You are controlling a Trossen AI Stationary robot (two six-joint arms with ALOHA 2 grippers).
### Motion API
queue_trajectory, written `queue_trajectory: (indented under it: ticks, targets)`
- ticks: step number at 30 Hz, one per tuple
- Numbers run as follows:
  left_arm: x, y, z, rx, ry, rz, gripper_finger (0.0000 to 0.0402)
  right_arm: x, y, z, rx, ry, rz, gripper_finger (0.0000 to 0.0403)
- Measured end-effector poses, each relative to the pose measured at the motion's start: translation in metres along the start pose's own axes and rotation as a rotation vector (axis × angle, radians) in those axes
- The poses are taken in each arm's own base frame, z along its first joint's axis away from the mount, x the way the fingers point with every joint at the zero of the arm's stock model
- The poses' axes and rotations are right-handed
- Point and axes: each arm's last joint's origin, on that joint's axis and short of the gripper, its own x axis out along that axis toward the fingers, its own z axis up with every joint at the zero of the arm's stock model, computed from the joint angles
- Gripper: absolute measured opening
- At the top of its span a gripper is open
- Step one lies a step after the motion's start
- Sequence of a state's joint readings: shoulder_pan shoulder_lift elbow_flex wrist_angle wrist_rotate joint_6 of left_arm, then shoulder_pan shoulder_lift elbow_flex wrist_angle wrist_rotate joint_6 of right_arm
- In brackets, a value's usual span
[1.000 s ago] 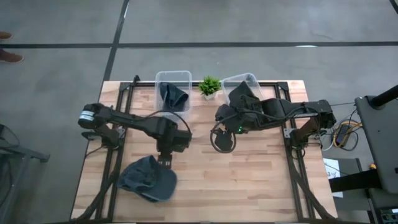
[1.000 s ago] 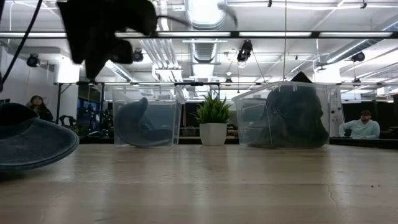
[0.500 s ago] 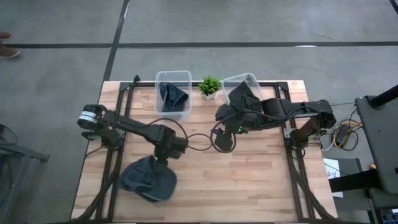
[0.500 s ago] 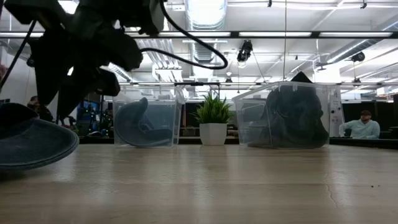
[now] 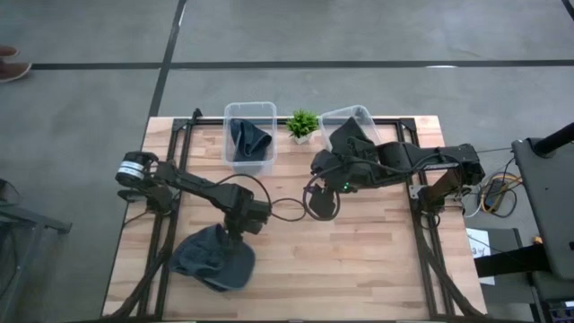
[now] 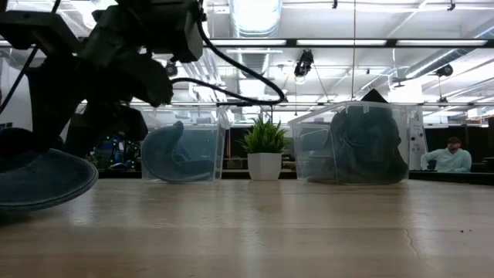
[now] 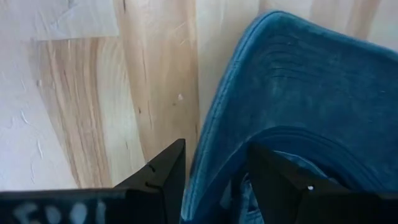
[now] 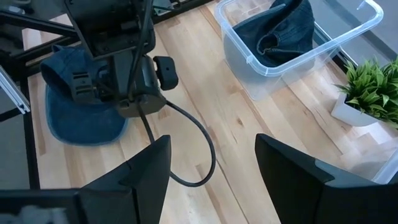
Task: Pick & Place hat
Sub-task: Put the right blue cap into the left transparent bin
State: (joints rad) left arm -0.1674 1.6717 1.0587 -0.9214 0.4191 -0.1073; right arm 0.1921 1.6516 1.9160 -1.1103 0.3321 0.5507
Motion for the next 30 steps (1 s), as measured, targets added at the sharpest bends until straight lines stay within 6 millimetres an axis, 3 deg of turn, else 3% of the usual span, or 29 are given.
queue_trajectory:
  ticks: [10,15,20,30]
  targets:
    - [0.014,0.004,0.004,-0.01,0.042,-0.038,0.0156,0.0,0.001,0.0,-0.001,0.001,0.001,0.0226]
    - [0.014,0.005,0.004,-0.014,0.043,-0.036,0.0099,0.0,0.001,0.0,-0.001,0.001,0.0,0.0226]
    - [0.007,0.001,0.007,0.001,0.015,-0.044,0.0014,0.001,0.001,0.0,-0.001,-0.001,-0.006,0.0226]
    - [-0.023,-0.012,0.013,0.0,-0.069,-0.029,0.0007,0.001,0.001,0.0,0.017,-0.001,-0.006,0.0226]
